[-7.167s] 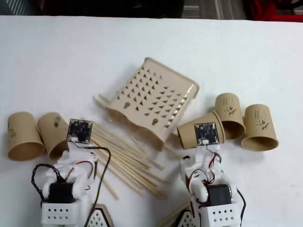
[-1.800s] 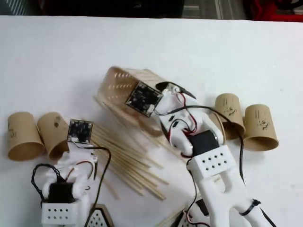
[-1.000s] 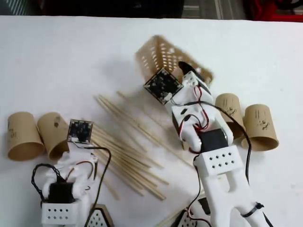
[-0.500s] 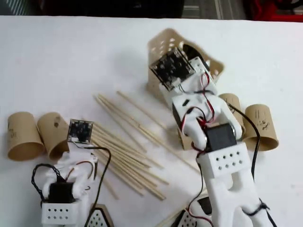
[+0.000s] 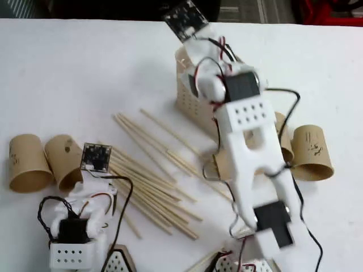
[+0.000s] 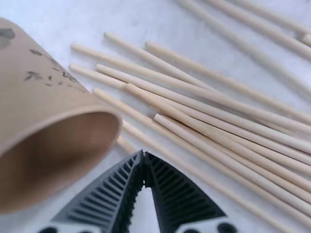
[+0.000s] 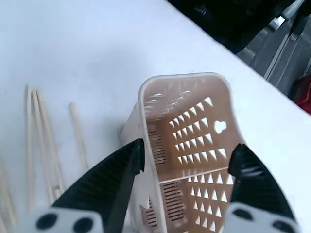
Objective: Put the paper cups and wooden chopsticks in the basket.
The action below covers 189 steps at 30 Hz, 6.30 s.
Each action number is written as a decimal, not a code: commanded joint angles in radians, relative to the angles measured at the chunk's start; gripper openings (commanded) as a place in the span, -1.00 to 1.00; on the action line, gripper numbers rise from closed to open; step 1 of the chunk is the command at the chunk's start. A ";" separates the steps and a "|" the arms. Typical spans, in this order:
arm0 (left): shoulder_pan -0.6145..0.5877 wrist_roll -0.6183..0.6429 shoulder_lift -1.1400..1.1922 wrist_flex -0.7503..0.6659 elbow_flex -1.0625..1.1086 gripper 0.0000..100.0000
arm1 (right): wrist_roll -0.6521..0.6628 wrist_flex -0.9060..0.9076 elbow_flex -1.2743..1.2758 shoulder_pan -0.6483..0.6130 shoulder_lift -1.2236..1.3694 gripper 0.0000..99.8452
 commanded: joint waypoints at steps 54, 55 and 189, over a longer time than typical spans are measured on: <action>-0.005 -0.009 -0.007 0.005 -0.005 -0.94 | 0.184 0.440 -0.385 -0.217 0.309 -0.95; -0.005 -0.009 -0.007 0.005 -0.005 -0.94 | 0.184 0.440 -0.385 -0.214 0.303 -0.93; -0.002 -0.009 -0.007 0.005 -0.005 -0.94 | 0.132 0.298 -0.052 0.607 -0.587 -0.95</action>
